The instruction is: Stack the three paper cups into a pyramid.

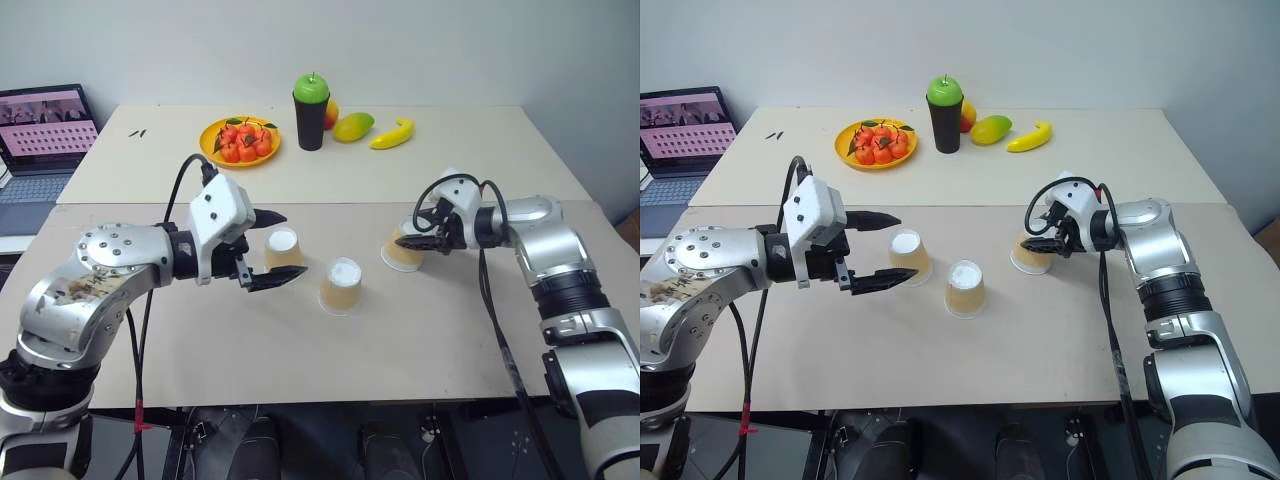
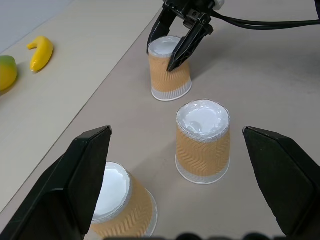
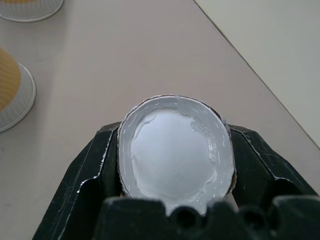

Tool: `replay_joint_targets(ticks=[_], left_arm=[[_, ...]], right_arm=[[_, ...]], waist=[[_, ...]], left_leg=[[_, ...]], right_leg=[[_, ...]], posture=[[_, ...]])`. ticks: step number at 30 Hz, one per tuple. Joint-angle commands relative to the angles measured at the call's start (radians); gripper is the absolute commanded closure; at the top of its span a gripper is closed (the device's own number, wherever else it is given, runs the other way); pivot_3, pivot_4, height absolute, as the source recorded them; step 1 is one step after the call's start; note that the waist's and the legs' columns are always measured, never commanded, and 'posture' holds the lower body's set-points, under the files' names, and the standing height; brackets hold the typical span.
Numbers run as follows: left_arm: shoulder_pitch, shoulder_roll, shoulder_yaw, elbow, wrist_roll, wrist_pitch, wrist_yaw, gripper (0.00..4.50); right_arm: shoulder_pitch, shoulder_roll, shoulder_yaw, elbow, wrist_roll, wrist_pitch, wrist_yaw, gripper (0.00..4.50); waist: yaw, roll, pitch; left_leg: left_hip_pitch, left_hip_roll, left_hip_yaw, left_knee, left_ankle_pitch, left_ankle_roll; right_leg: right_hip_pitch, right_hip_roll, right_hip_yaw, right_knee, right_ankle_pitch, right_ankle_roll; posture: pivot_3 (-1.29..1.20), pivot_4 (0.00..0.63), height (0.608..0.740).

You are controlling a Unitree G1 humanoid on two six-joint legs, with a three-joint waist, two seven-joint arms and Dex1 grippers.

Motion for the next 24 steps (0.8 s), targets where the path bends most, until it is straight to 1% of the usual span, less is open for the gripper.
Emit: replay_joint_targets(ticks=[1, 3, 5, 8, 12, 17, 20, 24], left_arm=[[-0.006, 0.01, 0.03, -0.028, -0.01, -0.005, 0.007, 0.0], [-0.007, 0.01, 0.028, -0.026, -0.013, -0.006, 0.005, 0.0], [-0.005, 0.012, 0.026, -0.022, -0.013, -0.009, -0.001, 0.0], [-0.004, 0.013, 0.018, -0.011, -0.006, -0.02, -0.009, 0.0], [-0.02, 0.002, -0.002, 0.007, 0.001, -0.034, -0.018, 0.0], [-0.057, -0.005, -0.025, 0.04, 0.016, -0.054, -0.038, 0.0], [-0.064, -0.004, -0.028, 0.051, 0.02, -0.06, -0.047, 0.0], [-0.067, -0.006, -0.029, 0.053, 0.024, -0.063, -0.051, 0.0]], right_arm=[[-0.016, -0.054, -0.048, -0.038, 0.007, -0.004, 0.011, 1.86], [-0.012, -0.075, -0.059, -0.061, 0.018, 0.011, 0.023, 1.86], [0.007, -0.108, -0.075, -0.125, 0.043, 0.049, 0.049, 1.86], [0.063, -0.147, -0.086, -0.258, 0.082, 0.11, 0.094, 1.86], [0.161, -0.179, -0.06, -0.432, 0.106, 0.132, 0.139, 1.86], [0.241, -0.149, -0.035, -0.564, 0.14, 0.207, 0.124, 1.86], [0.273, -0.132, -0.016, -0.593, 0.142, 0.216, 0.116, 1.86], [0.273, -0.11, -0.004, -0.587, 0.14, 0.219, 0.1, 1.86]], waist=[[0.0, 0.0, 0.0], [0.003, 0.001, 0.001], [0.003, 0.001, 0.001], [0.003, 0.001, 0.002], [-0.001, 0.001, 0.002], [0.0, 0.001, 0.002], [0.001, 0.001, 0.002], [0.001, 0.001, 0.002]], left_leg=[[0.0, 0.0, 0.0, 0.0, 0.0, 0.0], [0.0, 0.0, 0.0, 0.0, 0.0, 0.0], [0.0, 0.0, 0.0, 0.0, 0.0, 0.0], [0.0, 0.0, 0.0, 0.0, 0.0, 0.0], [0.0, 0.0, 0.0, 0.0, 0.0, 0.0], [0.0, 0.0, 0.0, 0.001, 0.0, 0.0], [0.0, 0.0, 0.0, 0.001, 0.0, 0.0], [0.0, 0.0, 0.0, 0.001, 0.0, 0.0]], right_leg=[[0.0, 0.0, 0.0, 0.0, 0.0, 0.0], [0.0, 0.0, 0.0, 0.0, 0.0, 0.0], [0.0, 0.0, 0.0, 0.0, 0.0, 0.0], [0.0, 0.0, 0.0, 0.0, 0.0, 0.0], [0.0, 0.0, 0.0, 0.0, 0.0, 0.0], [0.0, 0.0, 0.0, 0.002, 0.0, 0.0], [0.0, 0.0, 0.0, 0.002, 0.0, 0.0], [0.0, 0.0, 0.0, 0.001, 0.0, 0.0]], posture=[[0.0, 0.15, 0.735], [0.0, 0.15, 0.735], [0.0, 0.15, 0.735], [0.0, 0.15, 0.735], [0.0, 0.15, 0.735], [0.0, 0.15, 0.735], [0.0, 0.15, 0.735], [0.0, 0.15, 0.735]])
